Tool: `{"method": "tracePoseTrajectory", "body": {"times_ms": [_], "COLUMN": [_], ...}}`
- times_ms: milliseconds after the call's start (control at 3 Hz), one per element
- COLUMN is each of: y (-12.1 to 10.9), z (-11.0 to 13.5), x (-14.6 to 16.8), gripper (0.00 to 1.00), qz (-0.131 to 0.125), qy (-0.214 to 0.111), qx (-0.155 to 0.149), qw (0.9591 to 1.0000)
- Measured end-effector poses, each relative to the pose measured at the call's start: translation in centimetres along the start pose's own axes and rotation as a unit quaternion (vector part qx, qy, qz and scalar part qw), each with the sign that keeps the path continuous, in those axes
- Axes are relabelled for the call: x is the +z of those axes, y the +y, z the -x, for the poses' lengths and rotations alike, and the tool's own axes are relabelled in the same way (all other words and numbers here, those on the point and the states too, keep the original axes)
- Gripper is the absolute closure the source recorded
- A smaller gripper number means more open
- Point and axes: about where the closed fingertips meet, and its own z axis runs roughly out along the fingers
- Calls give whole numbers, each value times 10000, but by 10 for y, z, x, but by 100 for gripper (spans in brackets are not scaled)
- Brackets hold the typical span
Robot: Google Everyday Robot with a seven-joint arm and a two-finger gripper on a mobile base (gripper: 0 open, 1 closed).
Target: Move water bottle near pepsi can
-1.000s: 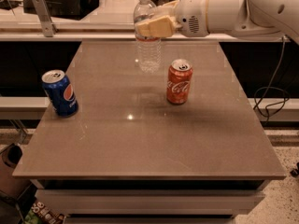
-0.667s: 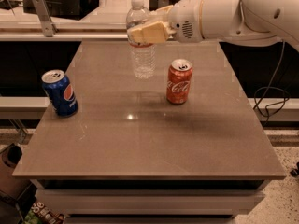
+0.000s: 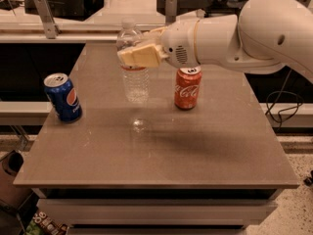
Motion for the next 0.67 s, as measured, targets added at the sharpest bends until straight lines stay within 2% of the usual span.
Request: {"method": "tracePoseTrajectory", "body": {"times_ms": [667], "y": [-3], "z": [-7], "x": [7], "gripper": [100], "qz": [73], "qy": [55], "qx": [85], "qw": [9999]}}
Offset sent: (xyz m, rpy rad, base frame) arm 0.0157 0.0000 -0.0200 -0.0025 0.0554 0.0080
